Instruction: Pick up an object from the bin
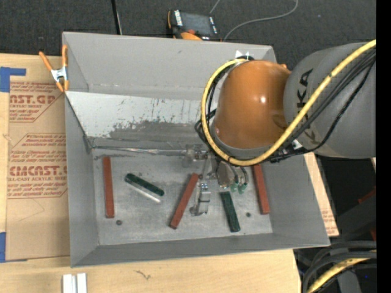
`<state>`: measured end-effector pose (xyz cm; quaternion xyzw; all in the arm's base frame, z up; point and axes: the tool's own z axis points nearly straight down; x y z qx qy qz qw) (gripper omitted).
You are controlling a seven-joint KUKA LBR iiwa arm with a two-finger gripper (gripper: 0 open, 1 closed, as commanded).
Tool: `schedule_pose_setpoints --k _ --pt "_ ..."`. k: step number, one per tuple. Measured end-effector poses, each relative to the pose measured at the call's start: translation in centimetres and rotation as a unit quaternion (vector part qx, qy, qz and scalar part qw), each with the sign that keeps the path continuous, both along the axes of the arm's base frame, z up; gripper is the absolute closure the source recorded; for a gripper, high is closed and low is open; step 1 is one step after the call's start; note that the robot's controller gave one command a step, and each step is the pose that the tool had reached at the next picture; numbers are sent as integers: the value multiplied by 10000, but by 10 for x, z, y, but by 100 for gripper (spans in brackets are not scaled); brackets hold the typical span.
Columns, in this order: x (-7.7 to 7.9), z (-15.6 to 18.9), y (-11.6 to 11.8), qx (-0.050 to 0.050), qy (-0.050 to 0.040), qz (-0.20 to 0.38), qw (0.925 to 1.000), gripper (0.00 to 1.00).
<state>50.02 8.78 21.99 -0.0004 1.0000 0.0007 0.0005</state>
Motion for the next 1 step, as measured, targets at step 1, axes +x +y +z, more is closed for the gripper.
schedule_pose_setpoints --k 1 --pt "29 73 21 -3 -39 1270 9919 0"
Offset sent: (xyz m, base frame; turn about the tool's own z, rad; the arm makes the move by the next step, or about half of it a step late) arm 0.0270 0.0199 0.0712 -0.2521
